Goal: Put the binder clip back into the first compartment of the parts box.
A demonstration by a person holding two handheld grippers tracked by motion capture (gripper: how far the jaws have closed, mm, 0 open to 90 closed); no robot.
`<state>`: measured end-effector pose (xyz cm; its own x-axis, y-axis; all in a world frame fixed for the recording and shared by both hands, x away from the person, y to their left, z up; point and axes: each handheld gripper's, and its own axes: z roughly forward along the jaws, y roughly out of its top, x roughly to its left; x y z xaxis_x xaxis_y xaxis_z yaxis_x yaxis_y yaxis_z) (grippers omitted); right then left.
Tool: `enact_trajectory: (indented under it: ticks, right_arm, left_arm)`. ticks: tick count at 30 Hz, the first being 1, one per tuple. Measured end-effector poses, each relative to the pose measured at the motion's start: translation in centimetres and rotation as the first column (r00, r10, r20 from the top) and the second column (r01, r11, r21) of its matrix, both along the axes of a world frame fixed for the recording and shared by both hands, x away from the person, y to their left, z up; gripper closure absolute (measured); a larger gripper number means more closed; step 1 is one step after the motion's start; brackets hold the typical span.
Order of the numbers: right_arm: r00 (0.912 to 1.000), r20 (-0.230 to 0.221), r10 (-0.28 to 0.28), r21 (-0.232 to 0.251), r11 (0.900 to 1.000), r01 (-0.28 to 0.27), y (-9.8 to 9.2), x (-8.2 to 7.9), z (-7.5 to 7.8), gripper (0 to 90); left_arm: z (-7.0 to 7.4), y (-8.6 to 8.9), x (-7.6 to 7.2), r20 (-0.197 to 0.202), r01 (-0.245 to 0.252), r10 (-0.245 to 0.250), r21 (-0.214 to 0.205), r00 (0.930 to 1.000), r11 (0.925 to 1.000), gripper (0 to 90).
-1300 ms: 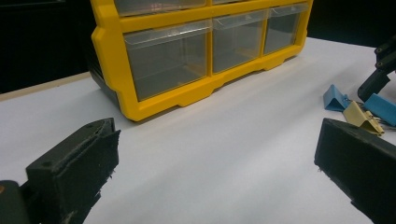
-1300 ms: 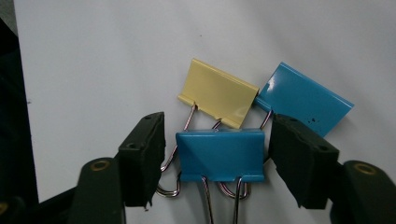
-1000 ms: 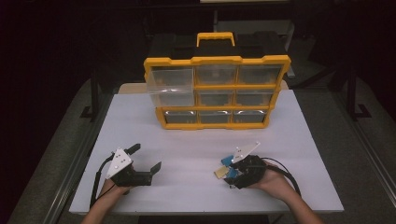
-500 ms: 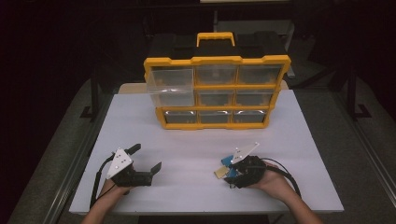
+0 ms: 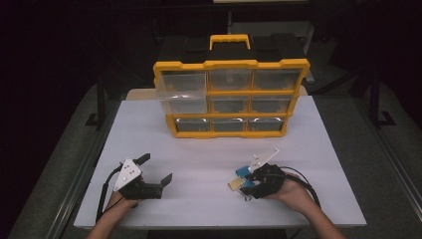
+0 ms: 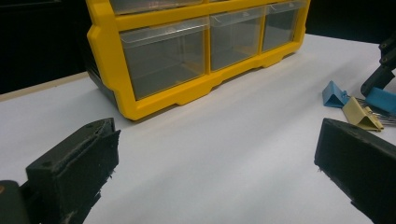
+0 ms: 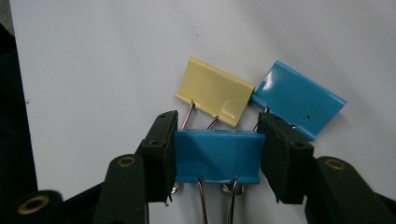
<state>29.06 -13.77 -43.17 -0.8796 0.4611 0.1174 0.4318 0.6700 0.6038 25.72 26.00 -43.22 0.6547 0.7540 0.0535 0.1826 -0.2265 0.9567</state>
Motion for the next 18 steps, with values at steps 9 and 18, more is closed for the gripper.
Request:
enact_trajectory:
  ticks: [9, 18]
  right_arm:
    - [0.9995, -0.029, -0.015, 0.06, 0.9981, 0.017, -0.5, 0.6, 1.0, 49.1]
    - [0.9995, -0.031, -0.003, 0.079, 0.9968, 0.005, -0.2, 1.3, 1.8, 49.1]
  left_arm:
    - [0.0, 0.0, 0.0, 0.001, 0.006, -0.006, 0.017, 1.0, 0.9998, 0.0]
    - [-0.1, 0.2, 0.1, -0.005, 0.002, -0.002, 0.015, 1.0, 0.9999, 0.0]
